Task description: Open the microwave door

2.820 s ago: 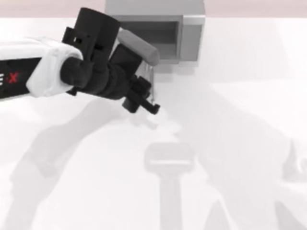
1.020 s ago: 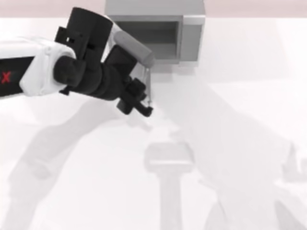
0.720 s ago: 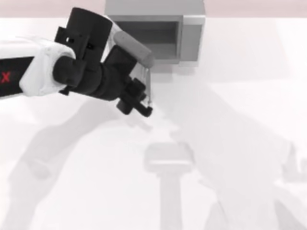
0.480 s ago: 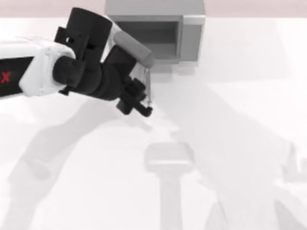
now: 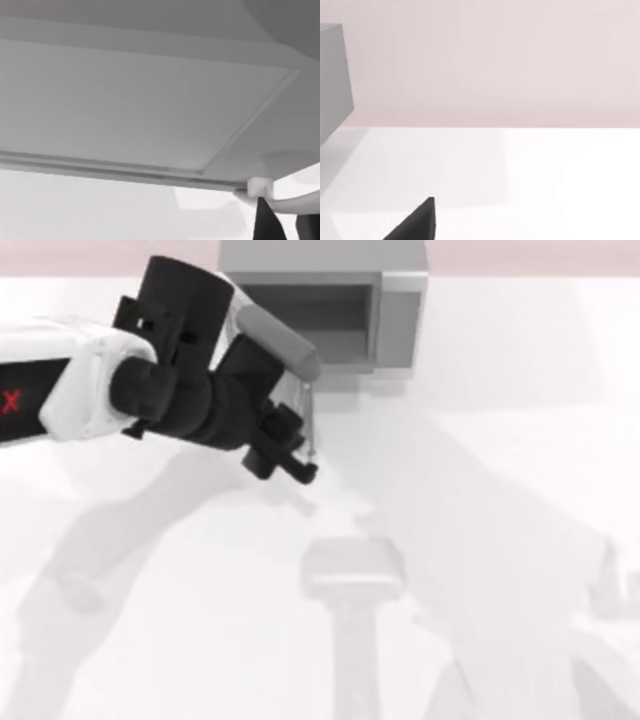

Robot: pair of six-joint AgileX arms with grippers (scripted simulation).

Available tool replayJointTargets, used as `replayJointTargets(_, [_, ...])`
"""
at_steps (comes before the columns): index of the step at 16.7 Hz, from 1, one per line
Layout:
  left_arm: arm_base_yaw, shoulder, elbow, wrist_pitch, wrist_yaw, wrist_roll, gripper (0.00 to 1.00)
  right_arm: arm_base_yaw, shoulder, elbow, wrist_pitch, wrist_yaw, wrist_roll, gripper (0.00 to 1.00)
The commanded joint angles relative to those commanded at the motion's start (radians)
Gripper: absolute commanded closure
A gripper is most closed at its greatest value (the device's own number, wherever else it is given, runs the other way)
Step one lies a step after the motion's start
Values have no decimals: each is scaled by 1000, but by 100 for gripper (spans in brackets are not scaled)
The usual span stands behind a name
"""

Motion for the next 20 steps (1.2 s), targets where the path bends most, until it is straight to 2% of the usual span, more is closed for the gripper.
replayJointTargets(8, [28, -9, -7, -22, 48, 66, 100, 0, 0, 0, 0, 0, 0, 0])
replayJointTargets(20, [29, -9, -7, -22, 49, 67, 100, 0, 0, 0, 0, 0, 0, 0])
